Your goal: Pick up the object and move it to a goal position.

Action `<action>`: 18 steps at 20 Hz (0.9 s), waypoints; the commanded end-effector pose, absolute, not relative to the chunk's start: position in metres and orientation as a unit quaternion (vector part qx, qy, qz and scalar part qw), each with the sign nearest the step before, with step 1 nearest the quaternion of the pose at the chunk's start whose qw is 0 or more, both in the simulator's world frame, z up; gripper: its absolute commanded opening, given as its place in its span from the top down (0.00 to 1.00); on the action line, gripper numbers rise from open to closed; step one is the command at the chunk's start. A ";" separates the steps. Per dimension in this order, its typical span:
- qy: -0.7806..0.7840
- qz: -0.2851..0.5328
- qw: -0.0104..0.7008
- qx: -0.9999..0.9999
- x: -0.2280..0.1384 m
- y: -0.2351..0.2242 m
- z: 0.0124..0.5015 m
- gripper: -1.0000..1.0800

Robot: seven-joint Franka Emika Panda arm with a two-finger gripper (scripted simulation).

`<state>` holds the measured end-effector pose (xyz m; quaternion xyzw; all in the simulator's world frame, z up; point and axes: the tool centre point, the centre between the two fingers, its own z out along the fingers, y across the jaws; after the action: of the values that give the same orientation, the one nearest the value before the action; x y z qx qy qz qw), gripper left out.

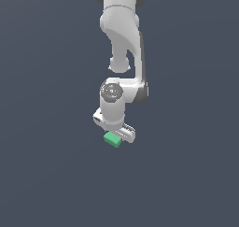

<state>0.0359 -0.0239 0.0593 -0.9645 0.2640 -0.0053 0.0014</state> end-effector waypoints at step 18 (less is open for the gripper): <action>0.263 -0.001 0.001 -0.965 -0.085 -0.152 0.083 1.00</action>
<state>-0.0772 -0.1444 0.0819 -0.9645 0.2640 -0.0009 0.0005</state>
